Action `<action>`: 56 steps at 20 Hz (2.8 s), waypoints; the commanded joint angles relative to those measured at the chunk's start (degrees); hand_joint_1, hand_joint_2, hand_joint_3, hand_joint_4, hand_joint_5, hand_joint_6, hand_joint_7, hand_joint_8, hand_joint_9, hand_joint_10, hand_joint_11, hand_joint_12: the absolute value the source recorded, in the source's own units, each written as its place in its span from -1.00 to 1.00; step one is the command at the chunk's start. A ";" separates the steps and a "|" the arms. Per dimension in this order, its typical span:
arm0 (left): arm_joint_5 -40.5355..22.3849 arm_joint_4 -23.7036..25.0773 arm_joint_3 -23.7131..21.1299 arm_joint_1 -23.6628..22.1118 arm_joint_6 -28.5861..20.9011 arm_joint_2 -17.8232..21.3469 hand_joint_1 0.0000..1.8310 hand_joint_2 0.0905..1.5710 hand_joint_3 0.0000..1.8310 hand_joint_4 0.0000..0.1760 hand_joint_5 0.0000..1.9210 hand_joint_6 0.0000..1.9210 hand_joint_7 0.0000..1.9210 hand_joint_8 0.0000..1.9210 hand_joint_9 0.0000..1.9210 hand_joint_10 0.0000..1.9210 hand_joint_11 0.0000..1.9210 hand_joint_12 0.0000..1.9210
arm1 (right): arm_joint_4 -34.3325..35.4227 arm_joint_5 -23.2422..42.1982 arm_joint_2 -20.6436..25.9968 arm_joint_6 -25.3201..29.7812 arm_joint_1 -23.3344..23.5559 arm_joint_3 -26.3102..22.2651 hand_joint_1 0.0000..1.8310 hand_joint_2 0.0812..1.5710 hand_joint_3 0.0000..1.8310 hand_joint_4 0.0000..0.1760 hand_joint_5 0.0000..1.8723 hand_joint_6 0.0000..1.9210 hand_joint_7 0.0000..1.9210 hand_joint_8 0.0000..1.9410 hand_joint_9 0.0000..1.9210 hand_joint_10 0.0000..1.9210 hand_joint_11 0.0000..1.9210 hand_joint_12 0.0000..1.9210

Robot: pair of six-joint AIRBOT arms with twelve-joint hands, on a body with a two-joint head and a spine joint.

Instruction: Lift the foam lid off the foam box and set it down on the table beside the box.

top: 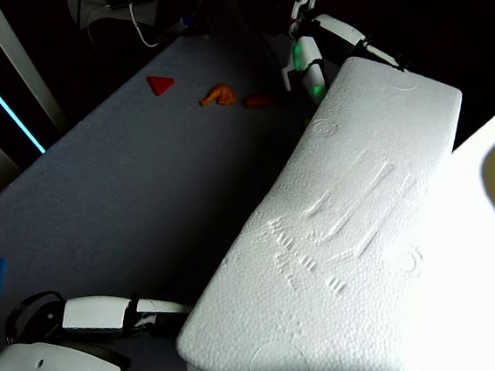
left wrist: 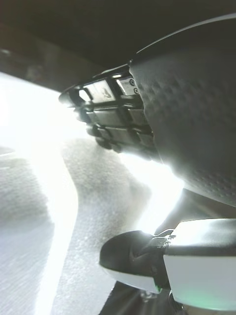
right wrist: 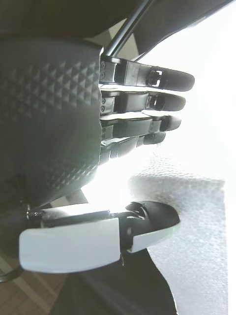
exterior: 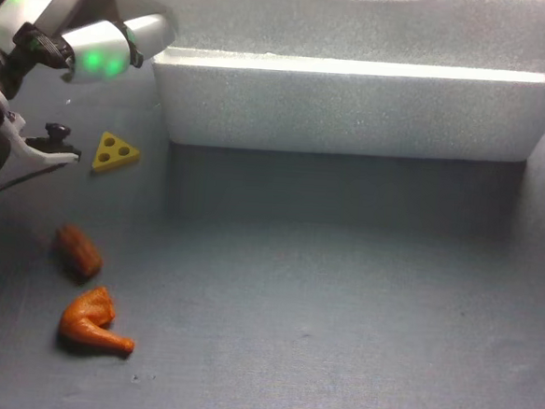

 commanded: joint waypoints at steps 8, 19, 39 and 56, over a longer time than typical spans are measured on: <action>-12.83 2.78 -4.77 1.31 1.15 3.50 -0.30 0.45 -1.00 -0.78 -1.00 -1.00 -1.00 -1.00 -1.00 -1.00 -1.00 -1.00 | -4.84 10.91 3.18 0.53 -0.44 -3.69 -0.29 0.58 -1.00 -1.00 -1.00 -0.32 -1.00 -0.34 -1.00 -0.05 -1.00 0.80; -19.59 4.42 -11.84 4.77 3.43 7.62 -0.27 0.44 -1.00 -0.73 -1.00 -1.00 -1.00 -1.00 -0.95 -0.99 -1.00 -0.67 | -6.47 17.11 6.49 0.41 -4.57 -9.88 -0.36 0.56 -1.00 -1.00 -1.00 -0.56 -0.99 -0.51 -1.00 -0.28 -1.00 0.70; -23.16 8.71 -22.98 10.27 5.90 14.36 -0.43 0.43 -1.00 -0.52 -1.00 -1.00 -1.00 -1.00 -1.00 -1.00 -1.00 -0.65 | -11.52 22.42 13.46 -0.43 -9.79 -19.40 -0.29 0.57 -1.00 -1.00 -1.00 -0.55 -1.00 -0.55 -1.00 -0.30 -1.00 0.91; -23.13 8.92 -31.93 19.17 6.64 19.09 -0.34 0.45 -1.00 -0.50 -1.00 -1.00 -1.00 -1.00 -1.00 -1.00 -1.00 -1.00 | -11.11 26.16 17.65 0.19 -19.22 -26.88 -0.35 0.58 -1.00 -1.00 -1.00 -0.62 -1.00 -0.59 -1.00 -0.39 -1.00 0.61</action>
